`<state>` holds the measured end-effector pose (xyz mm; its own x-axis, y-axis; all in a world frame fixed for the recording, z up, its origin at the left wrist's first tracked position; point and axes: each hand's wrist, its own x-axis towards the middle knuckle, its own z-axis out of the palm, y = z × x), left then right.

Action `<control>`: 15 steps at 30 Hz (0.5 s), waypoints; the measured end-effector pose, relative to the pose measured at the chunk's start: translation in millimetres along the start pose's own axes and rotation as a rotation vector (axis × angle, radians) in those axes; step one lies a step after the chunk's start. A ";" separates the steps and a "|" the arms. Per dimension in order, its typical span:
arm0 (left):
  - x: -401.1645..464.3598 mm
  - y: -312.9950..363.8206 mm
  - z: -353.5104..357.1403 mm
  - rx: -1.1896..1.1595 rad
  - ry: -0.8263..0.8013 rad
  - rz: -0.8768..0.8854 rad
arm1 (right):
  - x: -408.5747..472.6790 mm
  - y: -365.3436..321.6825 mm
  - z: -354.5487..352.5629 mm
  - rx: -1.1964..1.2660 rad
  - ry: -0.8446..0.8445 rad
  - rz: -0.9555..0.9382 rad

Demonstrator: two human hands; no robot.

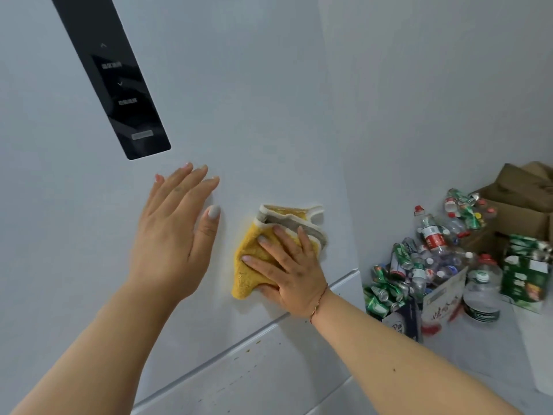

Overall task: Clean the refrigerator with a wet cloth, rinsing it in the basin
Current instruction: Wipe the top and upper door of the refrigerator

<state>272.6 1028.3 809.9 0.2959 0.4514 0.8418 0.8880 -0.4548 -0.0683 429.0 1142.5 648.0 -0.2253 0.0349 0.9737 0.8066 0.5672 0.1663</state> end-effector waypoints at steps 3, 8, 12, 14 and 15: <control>0.5 -2.1 6.1 0.008 0.014 0.002 | -15.0 35.6 -2.5 -0.040 -0.014 0.207; 0.3 -5.8 8.2 0.008 0.013 0.004 | -34.5 31.1 -2.7 0.026 -0.064 0.806; -0.4 -8.1 2.8 -0.018 0.006 0.004 | -21.3 -11.9 9.0 0.135 0.069 1.324; -1.3 -9.1 -0.8 -0.036 0.018 -0.005 | -12.2 -31.0 15.6 0.201 0.108 1.473; -1.5 -9.2 -2.5 -0.048 0.031 -0.015 | -8.6 -41.9 18.2 0.227 0.117 1.505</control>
<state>263.1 1029.9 810.6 0.2714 0.4346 0.8587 0.8740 -0.4849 -0.0308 387.2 1133.4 629.9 0.7540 0.6193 0.2190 0.1389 0.1755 -0.9746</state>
